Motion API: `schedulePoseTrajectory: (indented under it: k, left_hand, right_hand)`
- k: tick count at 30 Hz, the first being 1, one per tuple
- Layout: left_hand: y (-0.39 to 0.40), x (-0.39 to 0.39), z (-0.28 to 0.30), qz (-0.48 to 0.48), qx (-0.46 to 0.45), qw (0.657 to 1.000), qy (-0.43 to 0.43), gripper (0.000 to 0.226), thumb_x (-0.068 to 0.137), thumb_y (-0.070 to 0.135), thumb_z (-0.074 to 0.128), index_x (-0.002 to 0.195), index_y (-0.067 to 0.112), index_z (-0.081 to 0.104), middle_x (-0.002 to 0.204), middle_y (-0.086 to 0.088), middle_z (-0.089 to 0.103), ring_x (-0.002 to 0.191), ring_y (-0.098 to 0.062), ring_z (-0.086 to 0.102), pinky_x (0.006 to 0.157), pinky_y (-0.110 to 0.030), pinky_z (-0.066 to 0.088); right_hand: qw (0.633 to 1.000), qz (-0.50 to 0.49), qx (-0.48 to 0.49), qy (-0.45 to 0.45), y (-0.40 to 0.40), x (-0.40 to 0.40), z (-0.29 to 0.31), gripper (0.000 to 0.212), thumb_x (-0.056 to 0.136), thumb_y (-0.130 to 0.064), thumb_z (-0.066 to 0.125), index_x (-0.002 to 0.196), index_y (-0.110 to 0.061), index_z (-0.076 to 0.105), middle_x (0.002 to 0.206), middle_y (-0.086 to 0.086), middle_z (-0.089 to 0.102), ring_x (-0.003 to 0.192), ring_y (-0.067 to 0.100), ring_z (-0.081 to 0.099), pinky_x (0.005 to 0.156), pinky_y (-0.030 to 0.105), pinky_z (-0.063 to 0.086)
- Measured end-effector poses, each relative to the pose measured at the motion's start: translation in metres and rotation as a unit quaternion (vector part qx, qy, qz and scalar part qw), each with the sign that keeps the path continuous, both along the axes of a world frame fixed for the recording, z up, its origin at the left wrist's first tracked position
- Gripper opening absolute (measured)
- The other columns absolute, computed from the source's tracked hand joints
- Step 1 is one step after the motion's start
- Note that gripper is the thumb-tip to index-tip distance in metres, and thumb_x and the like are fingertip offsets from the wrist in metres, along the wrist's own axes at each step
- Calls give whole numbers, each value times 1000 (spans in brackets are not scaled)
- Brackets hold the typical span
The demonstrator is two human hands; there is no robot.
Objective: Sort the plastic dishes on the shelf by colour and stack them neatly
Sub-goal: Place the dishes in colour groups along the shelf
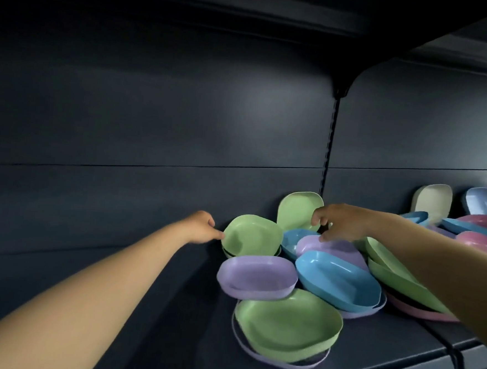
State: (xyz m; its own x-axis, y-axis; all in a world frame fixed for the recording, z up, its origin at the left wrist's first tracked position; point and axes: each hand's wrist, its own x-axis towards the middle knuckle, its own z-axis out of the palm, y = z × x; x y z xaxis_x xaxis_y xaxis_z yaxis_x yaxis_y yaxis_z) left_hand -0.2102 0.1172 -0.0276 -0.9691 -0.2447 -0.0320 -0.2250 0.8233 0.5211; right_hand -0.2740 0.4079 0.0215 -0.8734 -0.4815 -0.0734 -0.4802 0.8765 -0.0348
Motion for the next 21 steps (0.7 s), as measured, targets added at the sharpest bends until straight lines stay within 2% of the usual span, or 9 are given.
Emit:
schedulePoseTrajectory:
  k: [2, 4, 6, 9, 12, 14, 16, 18, 21]
  left_hand:
    - [7, -16, -8, 22, 22, 1000, -2, 38, 86, 36, 63, 67, 26, 32, 83, 2, 39, 84, -18, 36, 56, -24, 24]
    - [14, -30, -14, 42, 28, 999, 3, 35, 86, 37, 62, 69, 24, 34, 78, 5, 37, 84, -18, 38, 58, -25, 26]
    - [18, -44, -22, 52, 44, 998, 0, 33, 86, 37, 63, 70, 19, 40, 74, 1, 40, 79, -20, 42, 64, -28, 32]
    - [21, -55, -30, 67, 67, 995, -10, 34, 86, 35, 64, 70, 12, 46, 72, -8, 47, 70, -23, 47, 65, -27, 38]
    - [21, -62, -33, 83, 66, 994, -8, 27, 84, 32, 66, 75, 10, 53, 73, -11, 55, 68, -24, 52, 66, -26, 45]
    - [21, -66, -36, 87, 51, 995, -7, 27, 81, 30, 69, 71, 10, 54, 69, -10, 54, 67, -23, 51, 65, -25, 44]
    - [21, -69, -38, 95, 33, 995, -2, 25, 78, 27, 72, 69, 11, 56, 68, -7, 52, 67, -22, 48, 63, -26, 40]
    - [21, -72, -40, 109, 20, 994, 0, 28, 76, 19, 74, 63, 13, 50, 68, -6, 49, 67, -21, 44, 62, -26, 36]
    - [18, -77, -44, 121, 33, 992, -1, 34, 74, 9, 72, 58, 17, 42, 70, -8, 45, 66, -20, 40, 62, -26, 36]
  right_hand:
    - [1000, 6, -11, -24, 8, -18, -6, 39, 84, -25, 66, 121, -23, 55, 122, 0, 52, 109, 18, 53, 91, 27, 42]
    - [998, 14, -32, -48, 14, -35, -12, 35, 81, -28, 68, 114, -27, 56, 115, -2, 55, 102, 15, 55, 85, 25, 44]
    - [996, 22, -60, -69, 18, -50, -17, 32, 80, -31, 69, 109, -29, 56, 108, -3, 60, 94, 15, 58, 82, 25, 46]
    - [990, 39, -98, -95, 21, -62, -19, 29, 81, -31, 71, 107, -28, 58, 101, 0, 67, 92, 16, 62, 86, 29, 48]
    - [987, 60, -87, -124, 21, -66, -21, 29, 81, -29, 71, 109, -26, 62, 92, -5, 66, 83, 12, 59, 79, 24, 45]
    - [988, 63, -64, -129, 20, -69, -23, 28, 81, -28, 71, 107, -26, 63, 90, -9, 64, 84, 11, 58, 77, 24, 44]
    - [989, 66, -39, -123, 19, -73, -26, 20, 79, -29, 71, 97, -29, 64, 82, -14, 61, 76, 8, 56, 69, 21, 43]
    - [990, 70, -27, -118, 18, -77, -29, 10, 80, -27, 71, 84, -32, 63, 74, -16, 58, 66, 4, 52, 60, 18, 39]
    - [988, 83, -36, -127, 17, -82, -32, 12, 82, -20, 68, 74, -29, 64, 67, -14, 56, 62, 5, 48, 56, 17, 36]
